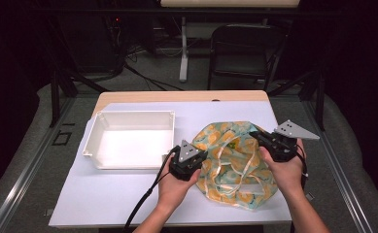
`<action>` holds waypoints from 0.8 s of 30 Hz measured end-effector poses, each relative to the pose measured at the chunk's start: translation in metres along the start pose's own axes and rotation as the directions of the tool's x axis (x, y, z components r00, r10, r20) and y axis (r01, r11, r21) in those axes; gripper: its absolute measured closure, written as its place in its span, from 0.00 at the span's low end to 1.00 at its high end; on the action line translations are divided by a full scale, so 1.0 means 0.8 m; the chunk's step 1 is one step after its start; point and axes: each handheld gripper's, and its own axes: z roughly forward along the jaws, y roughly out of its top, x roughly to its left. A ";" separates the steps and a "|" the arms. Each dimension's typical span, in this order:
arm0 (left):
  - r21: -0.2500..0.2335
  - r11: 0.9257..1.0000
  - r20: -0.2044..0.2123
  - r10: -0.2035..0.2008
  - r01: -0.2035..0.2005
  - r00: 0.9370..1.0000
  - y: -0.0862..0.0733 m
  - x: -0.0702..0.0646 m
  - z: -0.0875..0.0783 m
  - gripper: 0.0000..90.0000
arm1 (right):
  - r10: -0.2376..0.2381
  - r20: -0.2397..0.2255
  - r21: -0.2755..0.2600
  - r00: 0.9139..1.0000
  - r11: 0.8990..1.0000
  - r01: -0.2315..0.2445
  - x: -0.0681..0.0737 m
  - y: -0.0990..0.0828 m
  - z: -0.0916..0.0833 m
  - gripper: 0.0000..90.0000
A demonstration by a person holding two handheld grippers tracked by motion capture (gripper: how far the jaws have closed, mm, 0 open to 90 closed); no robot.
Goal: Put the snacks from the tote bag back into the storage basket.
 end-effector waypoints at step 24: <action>-0.154 0.985 0.034 -0.069 0.073 0.997 0.084 0.033 -0.033 1.00 | 0.034 0.004 -0.042 0.999 0.999 -0.034 -0.023 0.025 -0.003 1.00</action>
